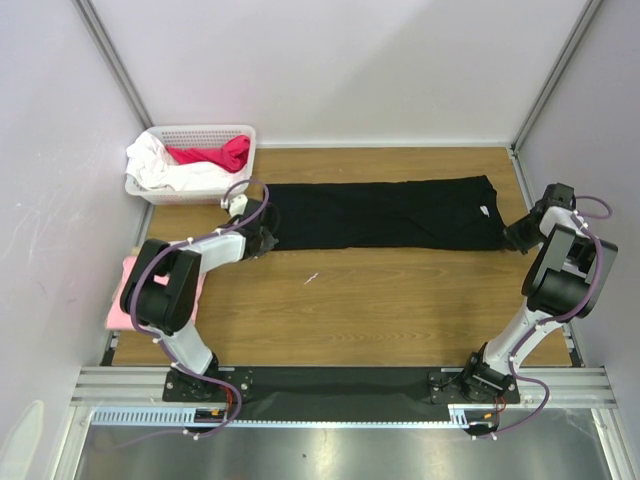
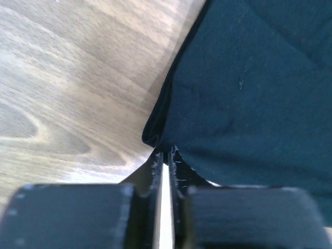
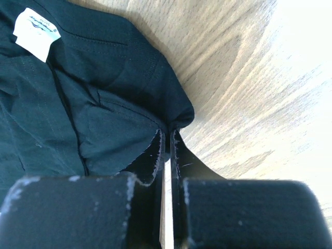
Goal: Fold and stack the t-shirts
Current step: Fold the tshirt
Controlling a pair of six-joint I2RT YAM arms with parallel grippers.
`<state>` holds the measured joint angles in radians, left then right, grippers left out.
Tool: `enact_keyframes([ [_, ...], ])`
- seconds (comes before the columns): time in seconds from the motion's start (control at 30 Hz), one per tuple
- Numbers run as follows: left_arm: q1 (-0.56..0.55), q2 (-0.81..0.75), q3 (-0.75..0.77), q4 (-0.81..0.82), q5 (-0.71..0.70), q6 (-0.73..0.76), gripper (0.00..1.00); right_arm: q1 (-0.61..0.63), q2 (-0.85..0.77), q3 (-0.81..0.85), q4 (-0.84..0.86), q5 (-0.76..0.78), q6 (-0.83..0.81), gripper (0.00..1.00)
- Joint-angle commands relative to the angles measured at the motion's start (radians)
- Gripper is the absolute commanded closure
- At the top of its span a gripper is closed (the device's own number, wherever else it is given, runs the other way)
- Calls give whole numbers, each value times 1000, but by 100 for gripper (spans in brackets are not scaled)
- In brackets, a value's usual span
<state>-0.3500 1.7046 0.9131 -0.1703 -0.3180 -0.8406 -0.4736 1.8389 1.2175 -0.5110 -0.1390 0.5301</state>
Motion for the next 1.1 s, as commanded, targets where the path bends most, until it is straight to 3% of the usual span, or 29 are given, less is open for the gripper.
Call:
enact_keyframes([
  [0.0,14,-2,38,35,-78,29,95,-11,5,48,-6,32,-27,100],
  [0.03,16,-6,40,34,-87,35,100,-13,5,54,-9,33,-33,100],
  [0.27,20,3,69,31,-138,129,100,-26,11,85,-44,65,-73,100],
  [0.57,22,-13,61,-44,-104,106,100,-34,6,68,-75,72,-73,100],
  [0.67,22,-5,73,-75,-104,104,85,-34,11,66,-87,64,-76,98],
  [0.7,20,-11,79,-74,-90,112,68,-33,11,73,-90,56,-79,88],
  [0.77,20,-23,84,-71,-79,130,55,-33,-3,86,-107,27,-85,77],
  [0.8,20,-34,95,-71,-76,136,46,-33,-13,94,-116,16,-91,66],
  [0.87,20,-71,122,-87,-67,159,42,-31,-50,128,-153,-2,-96,53],
  [1.0,20,-126,191,-83,-52,221,33,-31,-119,195,-213,-25,-108,39],
  [1.07,20,-129,239,-52,-24,270,32,-25,-154,214,-212,-53,-110,38],
])
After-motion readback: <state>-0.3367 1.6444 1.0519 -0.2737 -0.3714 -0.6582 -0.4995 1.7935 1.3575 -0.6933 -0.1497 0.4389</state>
